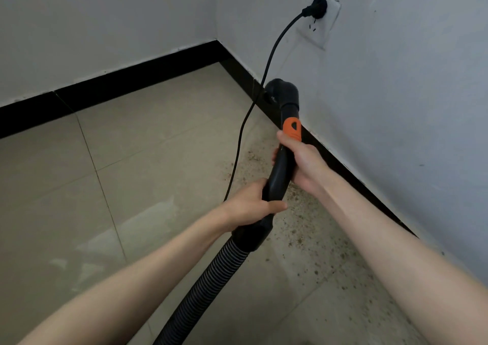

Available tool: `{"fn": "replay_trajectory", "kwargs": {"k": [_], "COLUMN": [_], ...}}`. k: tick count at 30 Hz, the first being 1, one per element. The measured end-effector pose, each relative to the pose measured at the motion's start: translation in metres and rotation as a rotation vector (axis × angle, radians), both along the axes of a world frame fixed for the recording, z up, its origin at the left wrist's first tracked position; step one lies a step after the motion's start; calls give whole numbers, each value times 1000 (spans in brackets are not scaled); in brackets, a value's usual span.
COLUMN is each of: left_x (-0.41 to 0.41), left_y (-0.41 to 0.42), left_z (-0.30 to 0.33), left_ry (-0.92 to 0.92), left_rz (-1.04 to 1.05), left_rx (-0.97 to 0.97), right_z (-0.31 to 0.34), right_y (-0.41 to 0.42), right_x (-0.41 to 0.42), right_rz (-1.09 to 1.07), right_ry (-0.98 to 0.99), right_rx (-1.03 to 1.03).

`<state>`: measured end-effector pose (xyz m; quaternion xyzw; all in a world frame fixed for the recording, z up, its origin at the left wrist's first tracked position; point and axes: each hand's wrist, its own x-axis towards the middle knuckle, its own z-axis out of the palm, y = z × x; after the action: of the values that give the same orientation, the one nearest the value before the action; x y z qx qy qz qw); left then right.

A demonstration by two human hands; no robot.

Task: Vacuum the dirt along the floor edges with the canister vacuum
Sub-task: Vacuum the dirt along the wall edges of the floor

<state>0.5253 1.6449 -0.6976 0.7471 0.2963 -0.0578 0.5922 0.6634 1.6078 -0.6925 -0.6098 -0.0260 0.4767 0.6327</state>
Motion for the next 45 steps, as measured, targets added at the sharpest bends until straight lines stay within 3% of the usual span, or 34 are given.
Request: {"fn": "replay_trajectory", "kwargs": {"k": [3,6,10,12,16,18,22,25,29,35,38,40,43,45], "left_x": [2,-2,-13,-18,-33,-41,-55,-66,-75,-98,-104,-103,-100,-99], "left_y": [-3,2,22,40,64,66,65,71,89,173,211,227,231,225], "left_z": [-10,-20,-46,-68,-120,-143,-177,-189,-195,-195,-193,-195,-206,-215], "left_ry": [14,1,-60,8,267,379,562,598,580,535,494,458,422,390], "left_rz": [19,-12,71,194,234,180,37,22,106,551,730,788,763,740], "left_rx": [197,282,220,266,380,392,475,523,574,660,715,723,711,705], "right_z": [-12,-25,-38,-42,-52,-58,-70,-76,-80,-75,-76,-80,-85,-86], "right_y": [1,2,-1,-2,-4,-4,4,16,34,51,62,71,84,90], "right_x": [-5,-7,-5,-6,-19,-23,-17,-20,-28,-45,-56,-62,-67,-69], "right_rz": [21,18,-12,-31,-30,-4,0,16,47,33,116,147,186,187], "right_ry": [-181,-239,-242,-131,373,369,101,29,136,528,453,270,-38,-110], "right_rx": [-110,-171,-167,-126,-2,-24,-86,-125,-115,-14,-39,-80,-157,-174]}}
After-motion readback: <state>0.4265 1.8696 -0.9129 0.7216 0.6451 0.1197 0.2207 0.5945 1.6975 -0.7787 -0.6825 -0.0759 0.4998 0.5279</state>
